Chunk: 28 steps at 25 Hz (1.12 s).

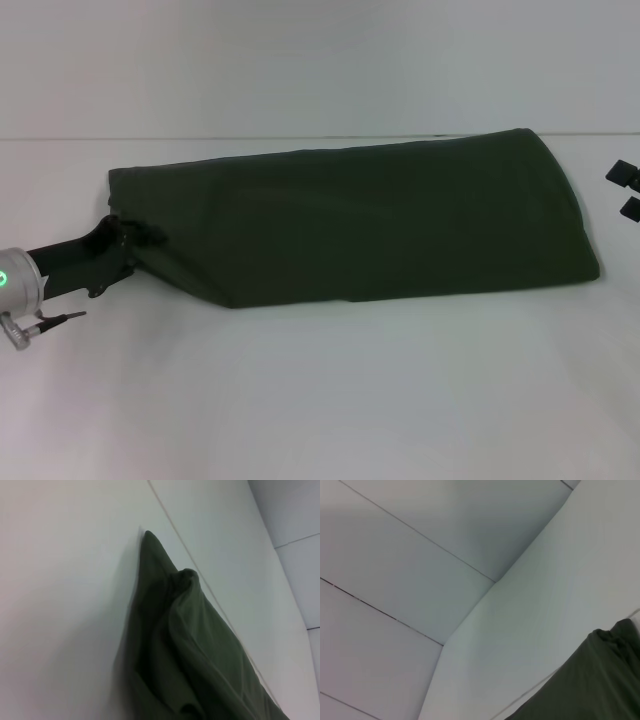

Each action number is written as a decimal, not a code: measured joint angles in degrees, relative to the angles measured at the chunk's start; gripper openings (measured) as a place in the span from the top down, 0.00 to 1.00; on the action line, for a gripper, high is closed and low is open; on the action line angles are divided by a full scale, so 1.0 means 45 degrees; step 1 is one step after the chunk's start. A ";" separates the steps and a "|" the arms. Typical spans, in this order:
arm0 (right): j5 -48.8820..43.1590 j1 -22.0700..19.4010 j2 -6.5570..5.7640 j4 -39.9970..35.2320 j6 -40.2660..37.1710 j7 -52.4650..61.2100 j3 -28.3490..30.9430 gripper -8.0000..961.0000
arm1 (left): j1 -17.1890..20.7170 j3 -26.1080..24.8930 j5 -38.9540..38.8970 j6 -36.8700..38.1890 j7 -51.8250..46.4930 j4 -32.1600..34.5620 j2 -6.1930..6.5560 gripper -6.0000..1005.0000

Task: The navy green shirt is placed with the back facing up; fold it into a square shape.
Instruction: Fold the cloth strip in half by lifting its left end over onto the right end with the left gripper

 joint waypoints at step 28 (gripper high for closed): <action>-0.0064 -0.0078 -0.0063 0.0116 0.0198 0.0222 0.0322 0.06 | 0.1022 -0.0939 0.2499 0.0394 0.0986 0.2514 0.0770 0.96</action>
